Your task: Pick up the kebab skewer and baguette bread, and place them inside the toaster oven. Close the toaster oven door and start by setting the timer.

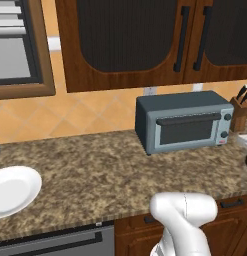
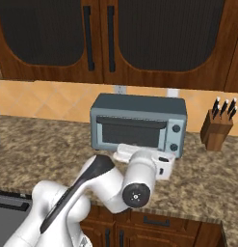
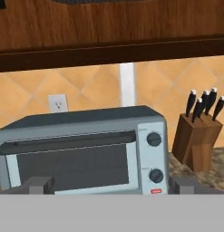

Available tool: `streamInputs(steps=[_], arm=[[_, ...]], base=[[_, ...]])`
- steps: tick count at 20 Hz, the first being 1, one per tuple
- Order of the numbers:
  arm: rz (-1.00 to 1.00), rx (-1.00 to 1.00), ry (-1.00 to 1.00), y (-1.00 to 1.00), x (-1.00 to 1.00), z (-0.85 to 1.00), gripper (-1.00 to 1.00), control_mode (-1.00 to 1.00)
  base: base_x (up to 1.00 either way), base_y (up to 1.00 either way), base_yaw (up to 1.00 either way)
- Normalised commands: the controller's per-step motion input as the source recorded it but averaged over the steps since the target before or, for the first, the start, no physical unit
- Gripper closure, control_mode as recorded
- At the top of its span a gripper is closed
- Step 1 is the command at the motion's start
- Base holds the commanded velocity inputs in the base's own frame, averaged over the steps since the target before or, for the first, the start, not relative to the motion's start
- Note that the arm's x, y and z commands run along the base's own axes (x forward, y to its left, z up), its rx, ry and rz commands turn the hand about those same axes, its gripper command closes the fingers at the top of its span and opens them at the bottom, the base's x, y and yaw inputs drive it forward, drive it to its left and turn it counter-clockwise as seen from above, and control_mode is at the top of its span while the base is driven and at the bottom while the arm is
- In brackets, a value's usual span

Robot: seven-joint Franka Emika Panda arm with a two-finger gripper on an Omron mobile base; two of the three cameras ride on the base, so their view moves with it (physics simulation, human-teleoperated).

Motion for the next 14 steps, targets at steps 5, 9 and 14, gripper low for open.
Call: streamInputs(steps=[5,9,14], arm=[[0.01,0.00,0.00,-0.25,0.36,-0.22,-1.00,-1.00],[0.03,0.00,0.00,-0.25,0.54,-0.21,-1.00,-1.00],[0.00,0.00,0.00,-0.44,0.37,-0.03,-1.00,-1.00]], base=[[0.00,0.00,0.00],[0.00,0.00,0.00],[0.00,0.00,0.00]])
